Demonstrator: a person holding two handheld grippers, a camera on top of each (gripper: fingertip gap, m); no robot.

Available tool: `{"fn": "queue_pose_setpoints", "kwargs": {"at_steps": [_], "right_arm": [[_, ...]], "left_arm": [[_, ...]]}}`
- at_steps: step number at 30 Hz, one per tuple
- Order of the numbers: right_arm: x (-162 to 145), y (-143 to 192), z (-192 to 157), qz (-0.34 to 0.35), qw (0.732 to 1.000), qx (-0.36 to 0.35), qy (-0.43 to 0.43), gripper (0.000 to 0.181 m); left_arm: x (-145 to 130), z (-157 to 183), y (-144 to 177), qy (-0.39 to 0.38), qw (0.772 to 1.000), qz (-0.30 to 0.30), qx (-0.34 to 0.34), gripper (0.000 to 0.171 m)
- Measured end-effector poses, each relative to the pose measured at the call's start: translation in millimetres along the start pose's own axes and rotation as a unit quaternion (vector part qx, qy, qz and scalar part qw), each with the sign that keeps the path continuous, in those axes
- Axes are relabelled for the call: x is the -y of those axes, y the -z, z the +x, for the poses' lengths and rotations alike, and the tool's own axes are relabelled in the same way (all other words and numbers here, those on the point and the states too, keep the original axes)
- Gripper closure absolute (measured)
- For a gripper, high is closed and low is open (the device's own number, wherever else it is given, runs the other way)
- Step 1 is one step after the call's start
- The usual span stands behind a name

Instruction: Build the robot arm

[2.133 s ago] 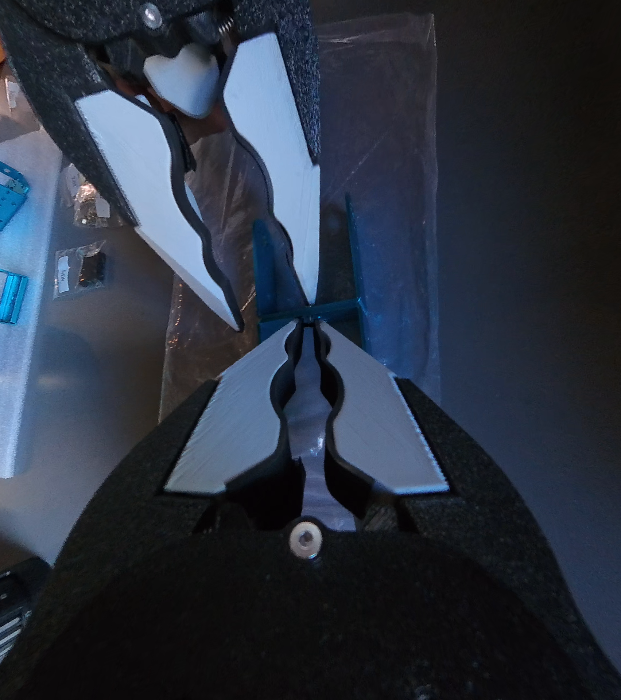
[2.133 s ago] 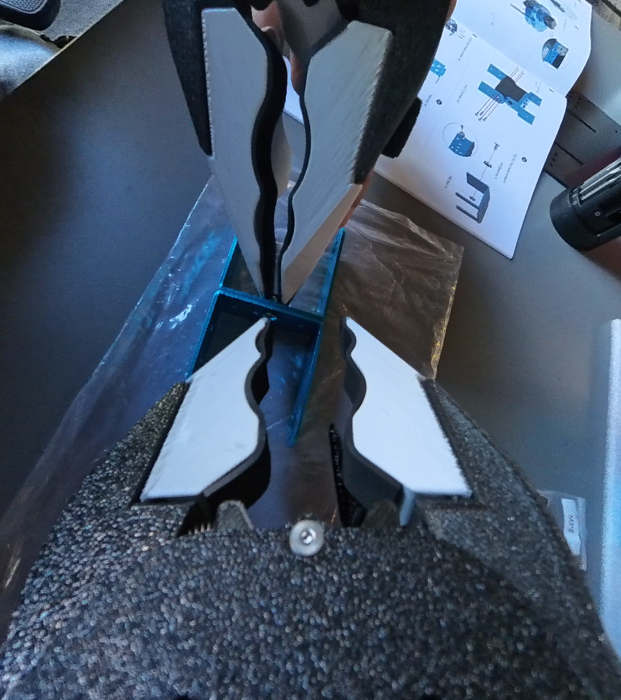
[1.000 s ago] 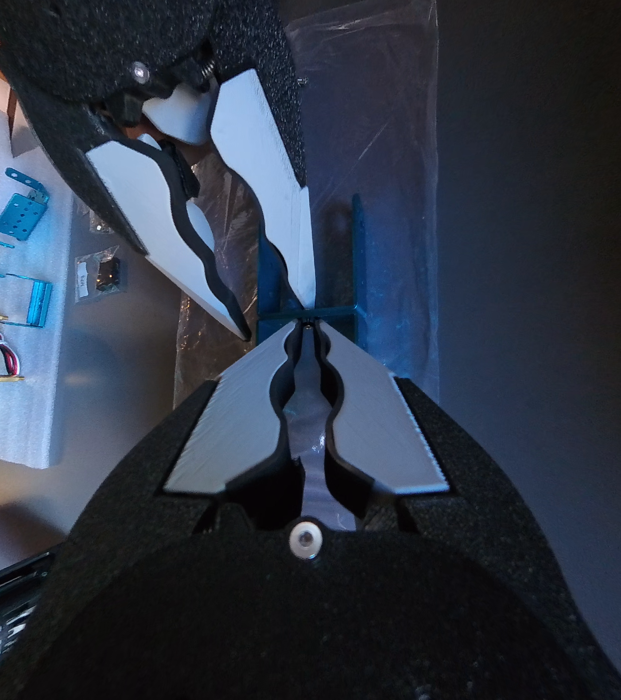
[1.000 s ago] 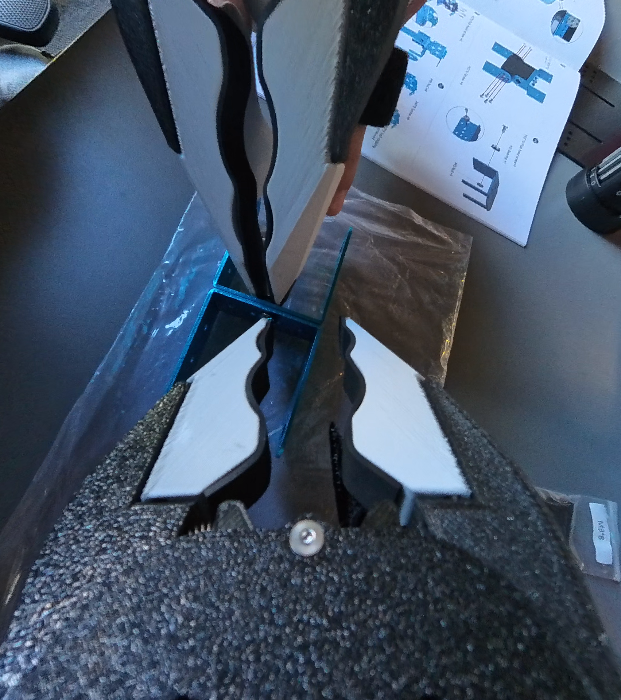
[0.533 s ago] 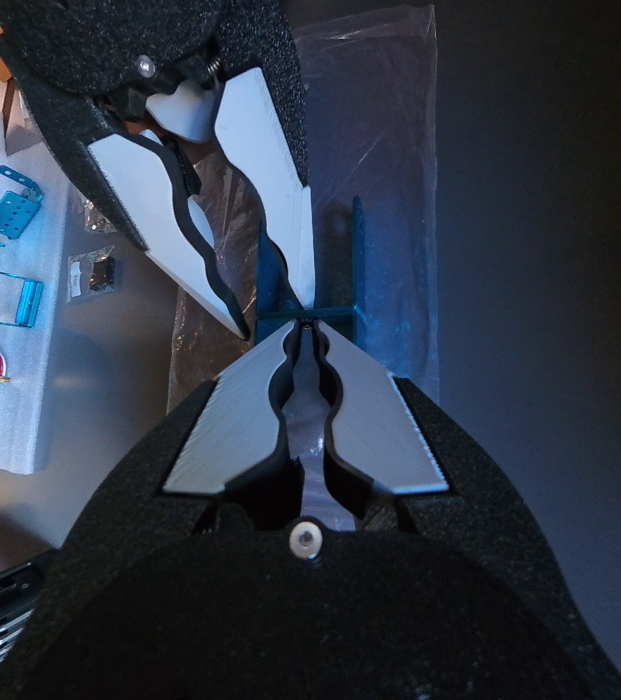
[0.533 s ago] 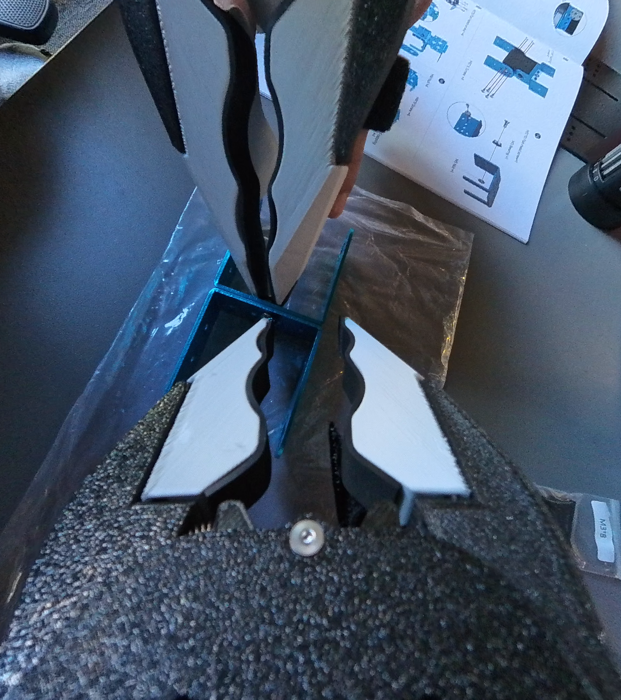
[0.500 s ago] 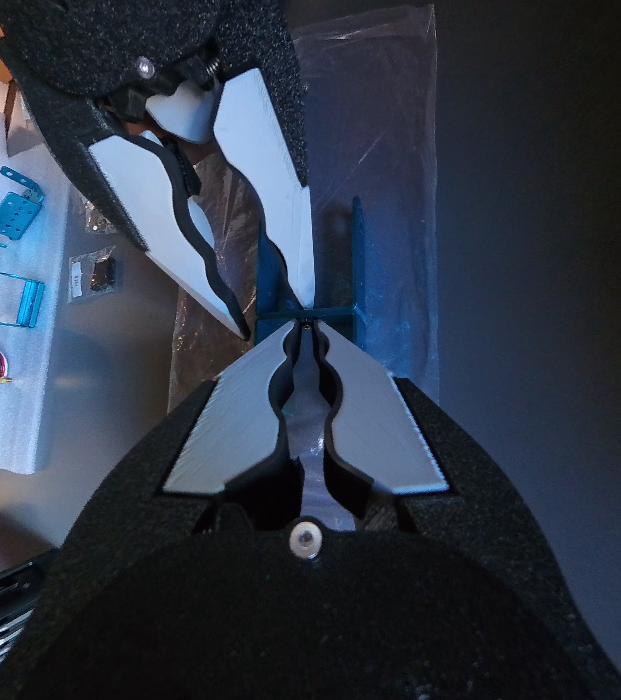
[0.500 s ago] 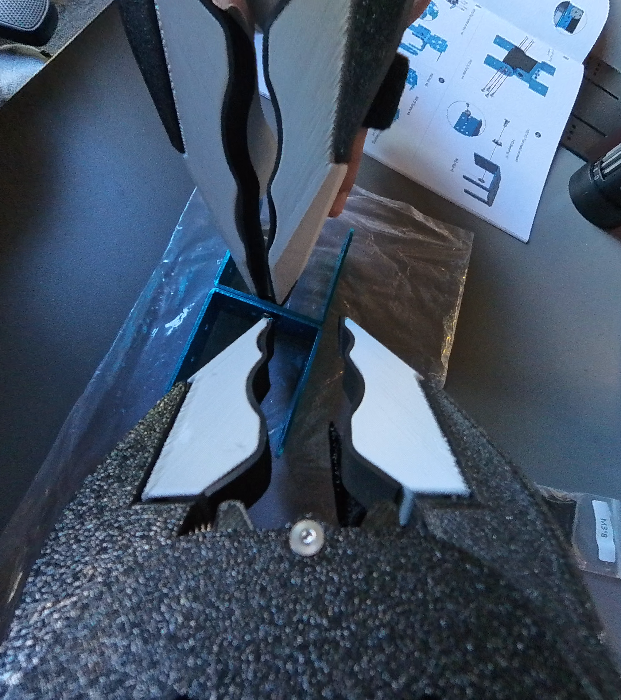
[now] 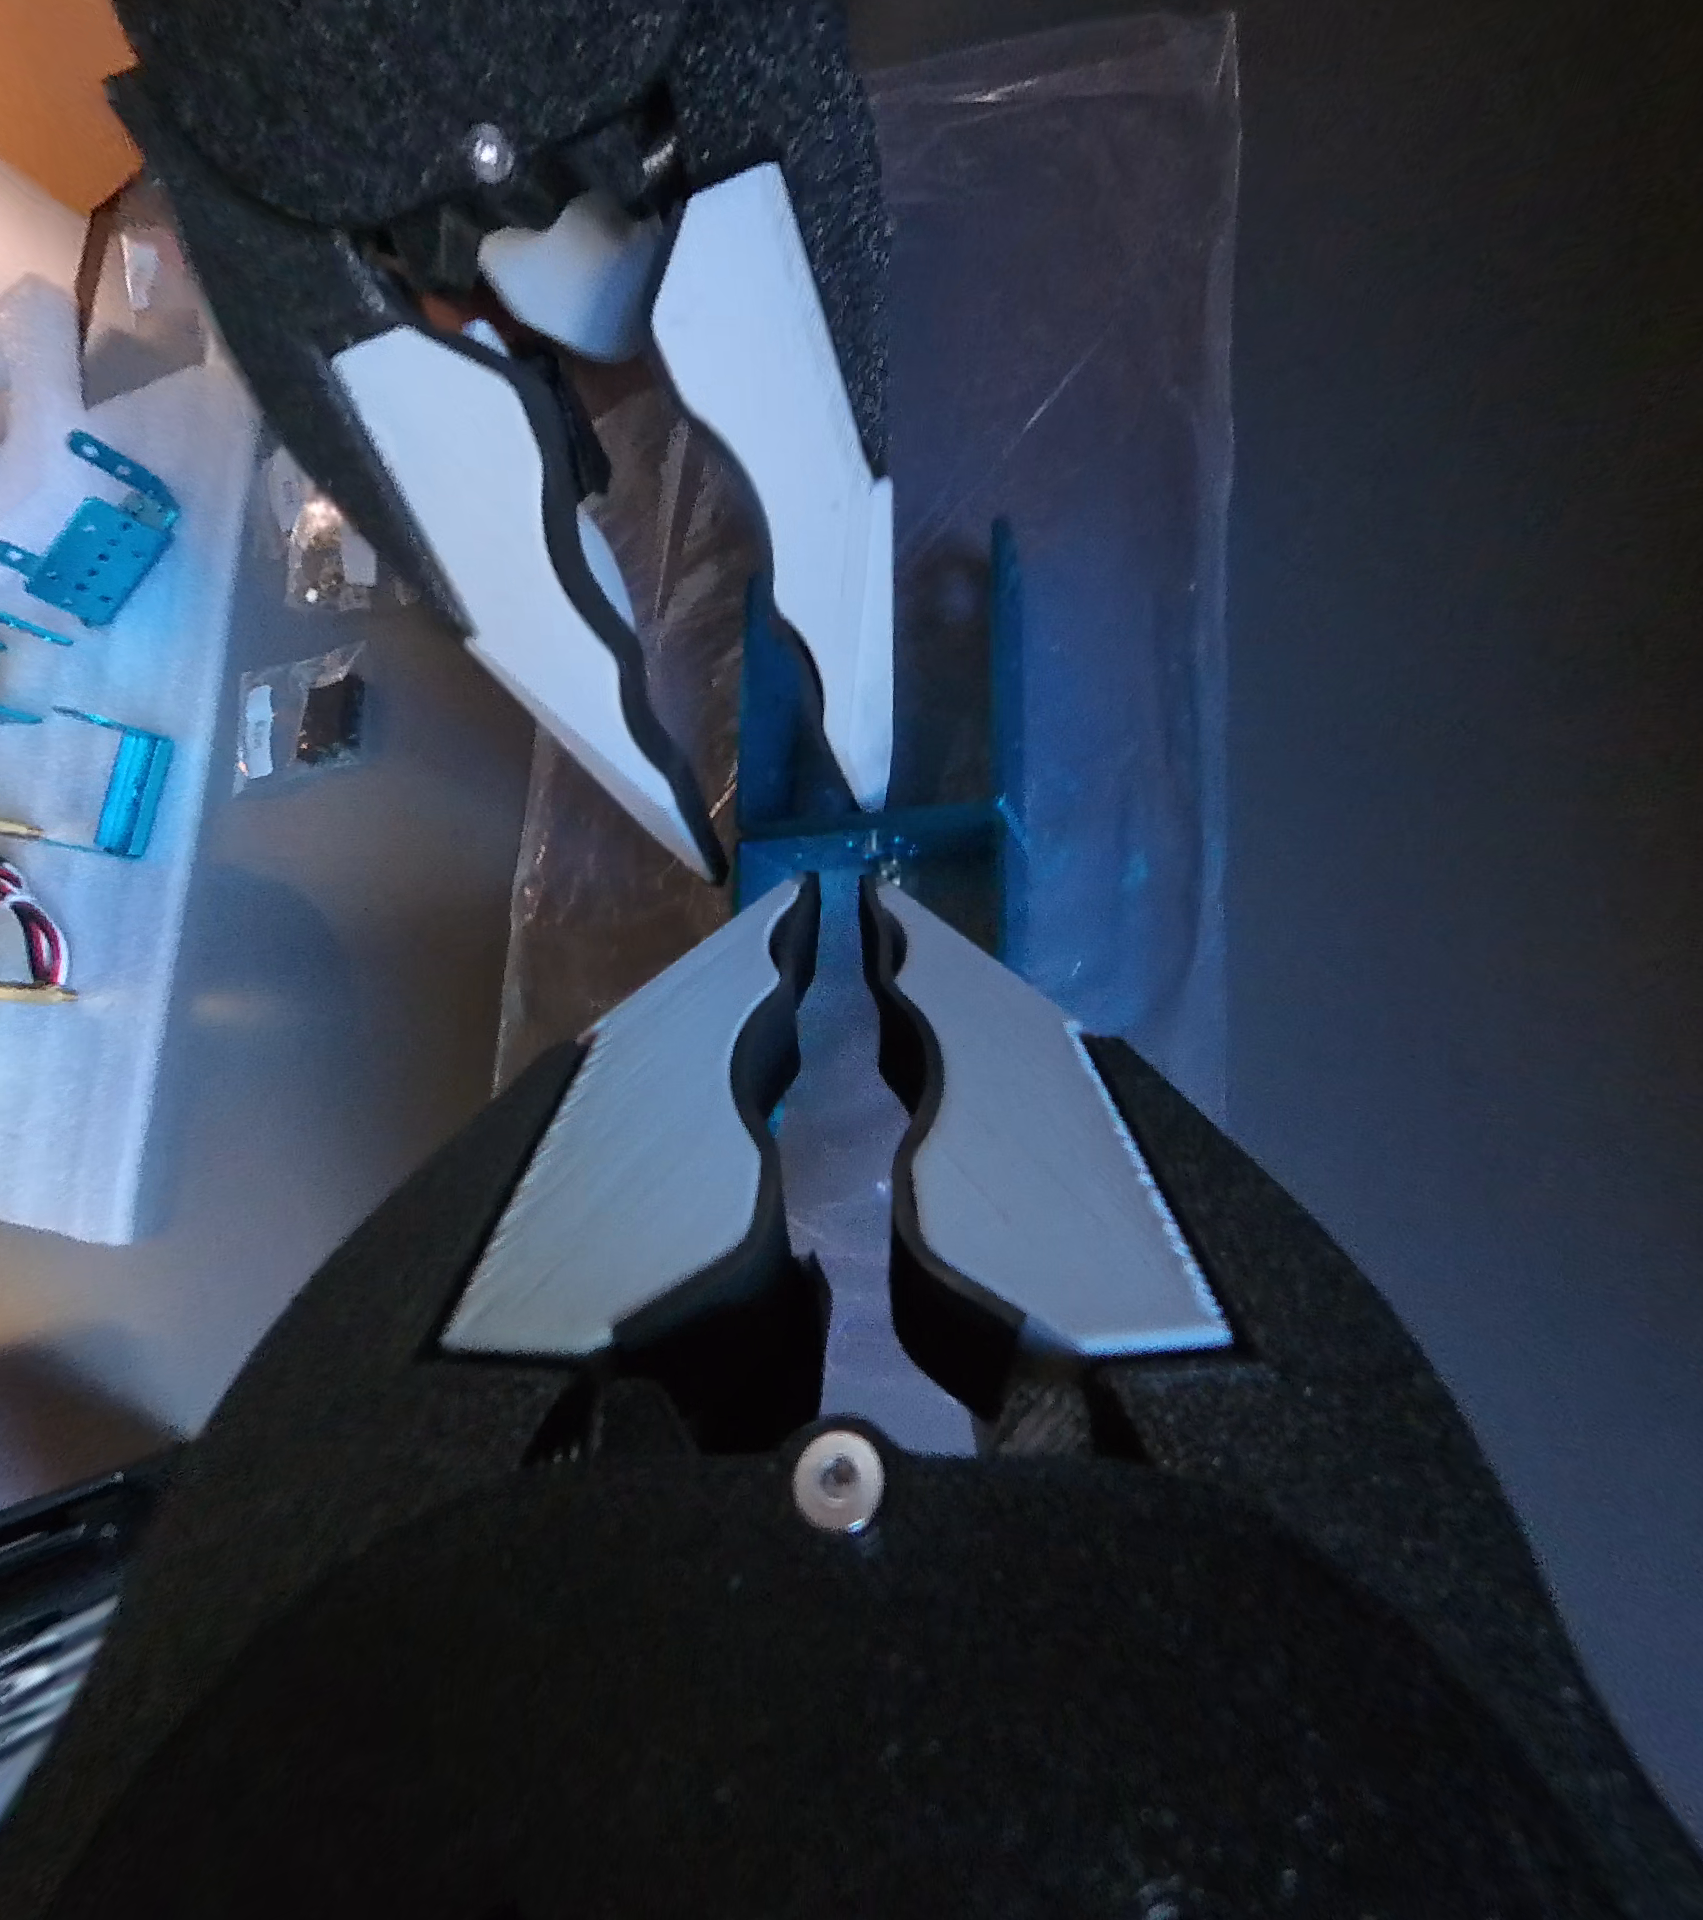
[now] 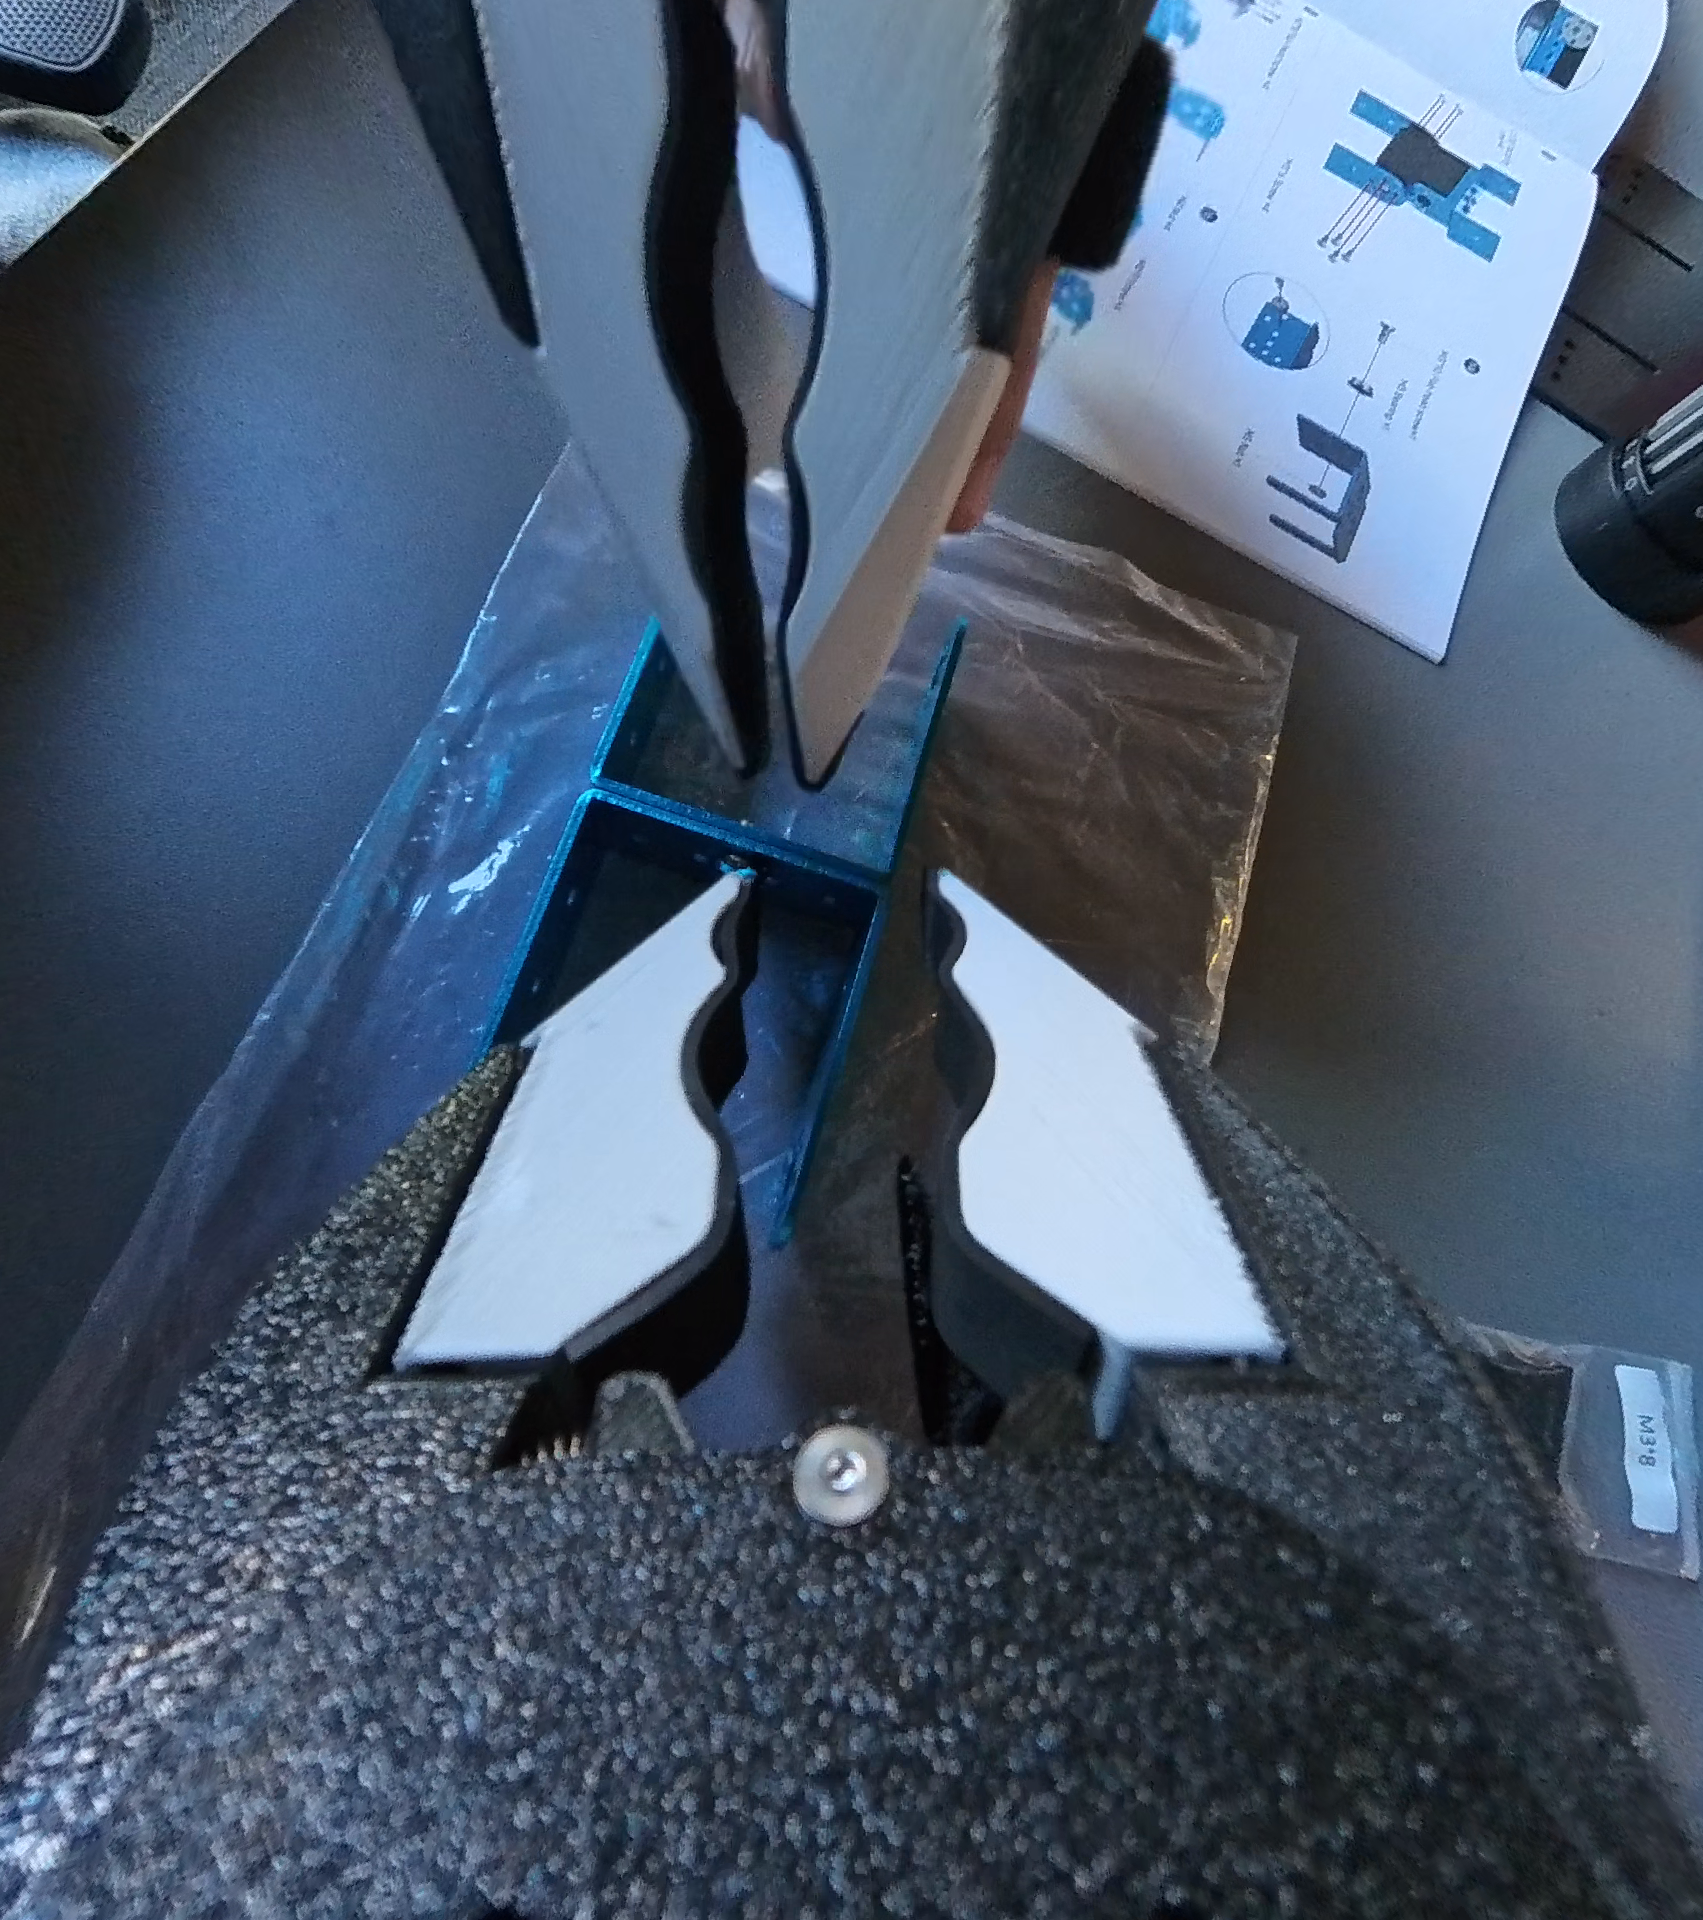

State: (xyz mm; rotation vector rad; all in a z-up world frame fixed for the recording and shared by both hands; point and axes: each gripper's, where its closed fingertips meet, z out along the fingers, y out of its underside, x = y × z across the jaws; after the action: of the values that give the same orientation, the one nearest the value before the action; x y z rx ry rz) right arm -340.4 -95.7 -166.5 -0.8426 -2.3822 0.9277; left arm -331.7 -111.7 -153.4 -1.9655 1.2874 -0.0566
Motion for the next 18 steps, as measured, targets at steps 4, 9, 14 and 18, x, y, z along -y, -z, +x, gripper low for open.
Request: {"fn": "queue_pose_setpoints", "kwargs": {"at_steps": [4, 9, 14, 18], "right_arm": [[-3.2, 2.4, -1.3, -0.007, 1.0, 0.004, 0.003, 0.151], [-2.8, 12.7, -1.7, -0.005, 1.0, 0.003, -0.009, 0.15], [-14.4, 8.9, -1.6, -0.031, 0.999, 0.008, -0.024, 0.152], [-10.6, 13.9, -5.5, -0.028, 0.999, 0.027, -0.037, 0.15]], "left_arm": [[-12.0, 1.7, 1.5, 0.031, 0.999, -0.012, -0.027, 0.161], [-7.9, 7.2, -3.6, 0.052, 0.997, 0.033, -0.047, 0.161], [-6.4, 9.7, -12.6, 0.057, 0.995, 0.039, -0.074, 0.161], [-8.1, 9.5, -16.9, 0.056, 0.994, 0.036, -0.083, 0.164]]}}
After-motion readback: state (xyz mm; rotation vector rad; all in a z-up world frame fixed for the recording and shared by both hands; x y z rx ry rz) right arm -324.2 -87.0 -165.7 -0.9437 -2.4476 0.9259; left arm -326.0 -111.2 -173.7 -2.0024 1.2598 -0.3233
